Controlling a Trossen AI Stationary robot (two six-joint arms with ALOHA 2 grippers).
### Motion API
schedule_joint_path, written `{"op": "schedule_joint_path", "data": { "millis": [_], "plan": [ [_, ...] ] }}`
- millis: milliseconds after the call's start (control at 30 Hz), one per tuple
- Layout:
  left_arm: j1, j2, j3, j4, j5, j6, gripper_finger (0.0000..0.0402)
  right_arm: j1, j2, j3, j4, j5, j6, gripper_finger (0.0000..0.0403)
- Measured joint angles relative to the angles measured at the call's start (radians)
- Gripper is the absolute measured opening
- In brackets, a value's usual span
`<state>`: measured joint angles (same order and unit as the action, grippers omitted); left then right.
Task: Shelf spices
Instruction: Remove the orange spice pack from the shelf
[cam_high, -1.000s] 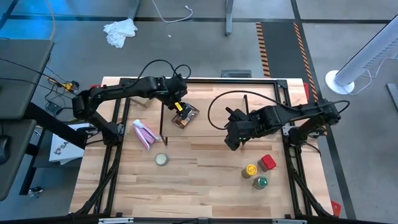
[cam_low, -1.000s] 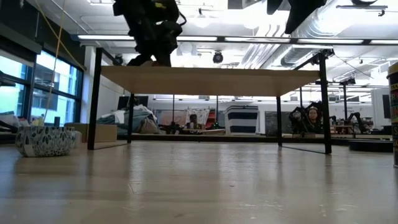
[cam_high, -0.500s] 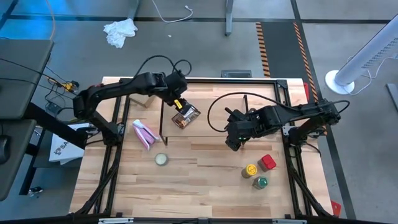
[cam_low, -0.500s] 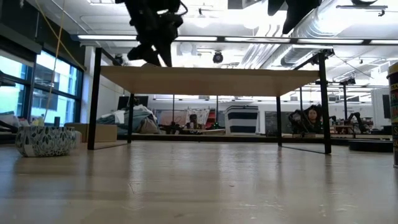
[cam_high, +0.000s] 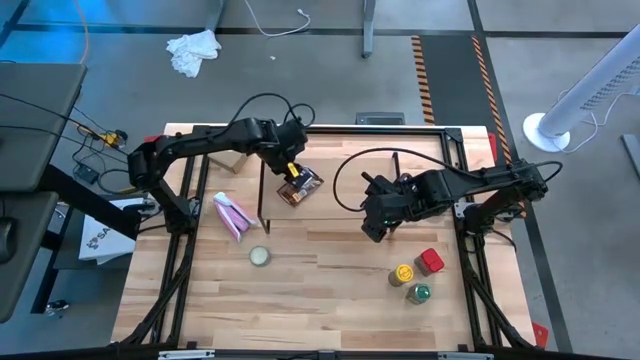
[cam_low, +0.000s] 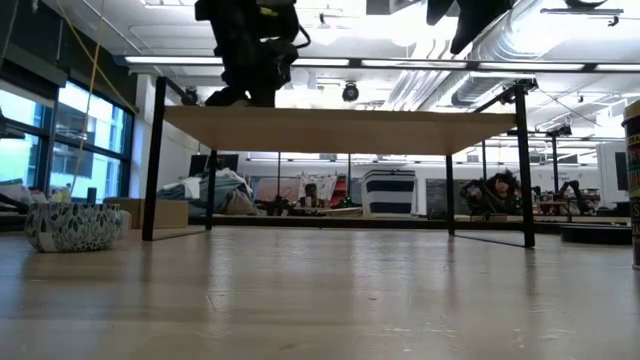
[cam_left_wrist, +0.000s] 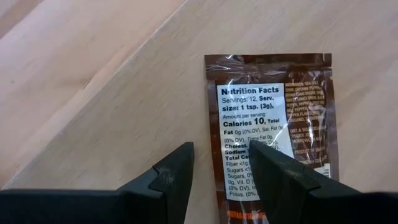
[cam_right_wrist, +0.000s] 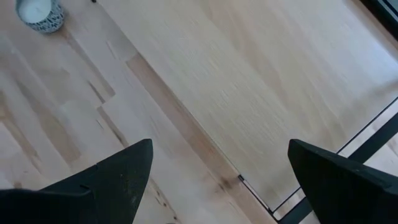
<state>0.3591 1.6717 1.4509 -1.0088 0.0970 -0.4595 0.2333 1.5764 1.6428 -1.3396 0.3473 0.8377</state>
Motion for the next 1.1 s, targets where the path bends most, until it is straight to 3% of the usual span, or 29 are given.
{"op": "schedule_joint_path", "data": {
  "millis": [267,633,767,867,1100],
  "plan": [
    [-0.001,0.0,-0.005,0.04,0.18,-0.035,0.0157,-0.007,0.0,0.0,0.0,0.025,-0.001,0.0371],
    [-0.006,0.0,-0.005,0.102,0.218,-0.063,0.0157,-0.011,0.0,0.0,0.008,0.049,-0.025,0.0371],
    [-0.015,0.0,-0.005,0.129,0.216,-0.037,0.0157,-0.019,0.0,0.0,0.093,0.076,-0.078,0.0371],
    [-0.016,0.0,-0.005,0.097,0.201,0.043,0.0157,-0.041,0.001,-0.003,0.156,0.075,-0.122,0.0371],
    [-0.015,-0.003,-0.004,0.014,0.154,0.06,0.0157,-0.098,0.001,-0.004,0.174,0.079,-0.119,0.0371]
  ]
}}
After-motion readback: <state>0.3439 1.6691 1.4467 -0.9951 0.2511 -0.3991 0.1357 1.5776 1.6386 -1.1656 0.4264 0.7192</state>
